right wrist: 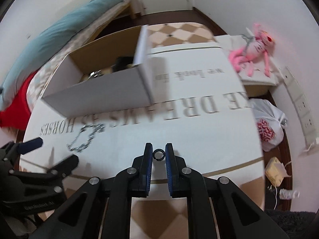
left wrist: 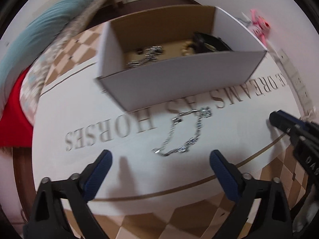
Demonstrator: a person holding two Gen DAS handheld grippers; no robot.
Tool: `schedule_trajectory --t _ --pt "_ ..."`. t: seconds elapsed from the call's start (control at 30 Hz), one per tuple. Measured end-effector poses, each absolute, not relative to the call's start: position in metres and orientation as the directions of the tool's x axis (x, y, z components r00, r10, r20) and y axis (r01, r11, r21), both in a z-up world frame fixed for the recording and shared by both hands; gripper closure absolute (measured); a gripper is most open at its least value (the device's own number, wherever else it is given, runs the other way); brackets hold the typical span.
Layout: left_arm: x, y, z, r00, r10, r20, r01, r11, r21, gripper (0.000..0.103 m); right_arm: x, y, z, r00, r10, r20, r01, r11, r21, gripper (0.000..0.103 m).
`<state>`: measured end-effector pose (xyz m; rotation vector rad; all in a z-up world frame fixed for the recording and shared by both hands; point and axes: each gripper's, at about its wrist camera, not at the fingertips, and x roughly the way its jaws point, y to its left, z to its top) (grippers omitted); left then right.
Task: Organize jewelry
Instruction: 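Grasp the black ring with the right tool while the left tool grasps the thin silver chain, then carry the ring and chain into the box and open both tools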
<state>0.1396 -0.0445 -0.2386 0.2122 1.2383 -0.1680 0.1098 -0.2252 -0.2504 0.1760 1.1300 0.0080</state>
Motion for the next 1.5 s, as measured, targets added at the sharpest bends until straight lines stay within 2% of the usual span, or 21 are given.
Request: schedule_trajectory --t 0.17,0.23,0.3,0.33,0.4,0.6,0.9,1.03,1.1,1.23,1.27,1.33,1.37,1.4,1.43,1.5 --pt "0.148 -0.056 -0.242 0.299 -0.040 -0.953 0.264 0.963 0.043 0.021 0.109 -0.239 -0.252 0.430 0.097 -0.897 0.115 0.980 0.161 0.090" --pt "0.151 -0.057 -0.241 0.291 -0.088 -0.953 0.276 0.961 -0.005 0.037 0.111 -0.241 -0.253 0.428 0.100 -0.898 0.126 0.978 0.169 0.090" --pt "0.154 -0.061 -0.239 0.286 -0.108 -0.952 0.291 0.956 -0.021 0.060 0.113 -0.245 -0.256 0.425 0.110 -0.899 0.139 0.973 0.185 0.090" --pt "0.154 -0.061 -0.237 0.284 -0.113 -0.952 0.299 0.954 -0.024 0.066 0.113 -0.246 -0.256 0.424 0.114 -0.899 0.141 0.972 0.190 0.090" --pt "0.159 -0.062 -0.235 0.269 -0.122 -0.955 0.307 0.951 -0.035 0.098 0.114 -0.248 -0.256 0.425 0.121 -0.897 0.145 0.969 0.199 0.090" --pt "0.164 -0.053 -0.231 0.242 -0.184 -0.953 0.267 0.957 -0.117 0.103 0.113 -0.246 -0.249 0.441 0.139 -0.886 0.143 0.964 0.223 0.090" --pt "0.147 -0.027 -0.189 0.300 -0.272 -0.914 0.205 0.955 -0.216 0.103 0.113 -0.240 -0.224 0.485 0.178 -0.856 0.119 0.956 0.267 0.090" --pt "0.151 -0.021 -0.177 0.327 -0.277 -0.903 0.200 0.955 -0.220 0.102 0.114 -0.240 -0.216 0.497 0.196 -0.845 0.115 0.951 0.288 0.090" --pt "0.156 -0.011 -0.183 0.312 -0.270 -0.911 0.159 0.960 -0.230 0.098 0.115 -0.240 -0.215 0.498 0.205 -0.843 0.116 0.947 0.299 0.090" --pt "0.161 0.001 -0.217 0.245 -0.251 -0.936 0.093 0.967 -0.235 0.097 0.114 -0.242 -0.218 0.492 0.212 -0.844 0.123 0.943 0.309 0.090" --pt "0.158 0.002 -0.225 0.236 -0.244 -0.941 0.089 0.969 -0.229 0.094 0.114 -0.242 -0.219 0.489 0.214 -0.846 0.126 0.942 0.312 0.090" --pt "0.159 0.001 -0.237 0.218 -0.222 -0.950 0.085 0.975 -0.208 0.075 0.112 -0.244 -0.223 0.481 0.211 -0.851 0.137 0.941 0.311 0.090" --pt "0.158 0.000 -0.235 0.248 -0.246 -0.937 0.093 0.969 -0.230 0.055 0.112 -0.246 -0.226 0.477 0.211 -0.853 0.145 0.939 0.313 0.090" --pt "0.157 -0.002 -0.234 0.257 -0.231 -0.939 0.093 0.972 -0.214 0.028 0.111 -0.247 -0.228 0.473 0.210 -0.855 0.150 0.938 0.314 0.090" --pt "0.157 -0.003 -0.233 0.261 -0.224 -0.939 0.093 0.974 -0.207 0.024 0.111 -0.249 -0.229 0.471 0.209 -0.857 0.155 0.937 0.313 0.090" --pt "0.160 -0.009 -0.234 0.259 -0.232 -0.938 0.107 0.972 -0.211 0.024 0.111 -0.251 -0.232 0.467 0.206 -0.860 0.164 0.935 0.313 0.090"
